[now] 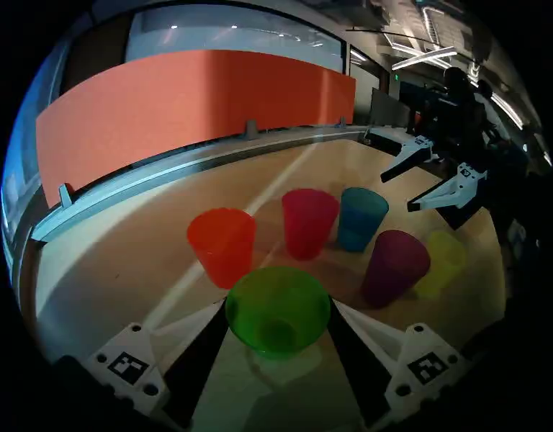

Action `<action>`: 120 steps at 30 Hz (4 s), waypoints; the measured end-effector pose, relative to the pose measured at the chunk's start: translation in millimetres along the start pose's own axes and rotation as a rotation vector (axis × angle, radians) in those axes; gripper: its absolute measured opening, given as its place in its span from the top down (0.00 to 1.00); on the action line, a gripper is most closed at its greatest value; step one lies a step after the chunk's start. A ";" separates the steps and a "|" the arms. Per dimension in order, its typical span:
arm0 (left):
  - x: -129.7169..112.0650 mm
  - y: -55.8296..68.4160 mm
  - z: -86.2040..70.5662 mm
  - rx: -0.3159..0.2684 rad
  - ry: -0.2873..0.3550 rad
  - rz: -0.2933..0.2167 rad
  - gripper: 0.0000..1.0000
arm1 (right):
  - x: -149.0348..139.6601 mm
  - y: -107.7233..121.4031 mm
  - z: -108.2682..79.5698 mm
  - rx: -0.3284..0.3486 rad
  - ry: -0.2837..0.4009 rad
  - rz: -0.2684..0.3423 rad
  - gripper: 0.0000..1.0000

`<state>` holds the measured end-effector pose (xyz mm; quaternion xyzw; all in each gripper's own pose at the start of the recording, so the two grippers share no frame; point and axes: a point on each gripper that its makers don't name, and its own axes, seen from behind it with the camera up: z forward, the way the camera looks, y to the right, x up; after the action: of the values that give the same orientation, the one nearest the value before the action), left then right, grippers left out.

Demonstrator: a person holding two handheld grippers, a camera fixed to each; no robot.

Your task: Pour water

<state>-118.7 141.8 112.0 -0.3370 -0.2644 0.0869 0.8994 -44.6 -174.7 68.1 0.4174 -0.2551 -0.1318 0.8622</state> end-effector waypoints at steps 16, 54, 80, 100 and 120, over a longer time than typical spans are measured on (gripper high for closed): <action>6.2 2.8 -12.5 -0.005 0.024 0.005 0.10 | -4.4 1.7 39.2 -0.001 -0.040 -0.005 0.00; 26.0 12.3 -37.4 -0.005 0.085 -0.001 0.10 | 17.2 4.6 24.5 -0.049 0.031 0.037 0.08; 91.3 64.5 -117.5 0.018 0.293 0.040 0.10 | 72.3 -22.5 -104.1 -0.158 0.254 0.004 0.08; 116.6 98.0 -145.8 -0.005 0.391 0.052 0.10 | 95.2 -44.6 -141.7 -0.187 0.398 -0.005 0.08; 131.6 111.0 -152.6 -0.020 0.441 0.067 0.09 | 105.0 -52.5 -148.7 -0.160 0.442 0.029 0.08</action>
<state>76.4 184.4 -2.1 -0.3652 -0.0510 0.0382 0.9288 124.0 -156.2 -16.1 0.3628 -0.0548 -0.0448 0.9292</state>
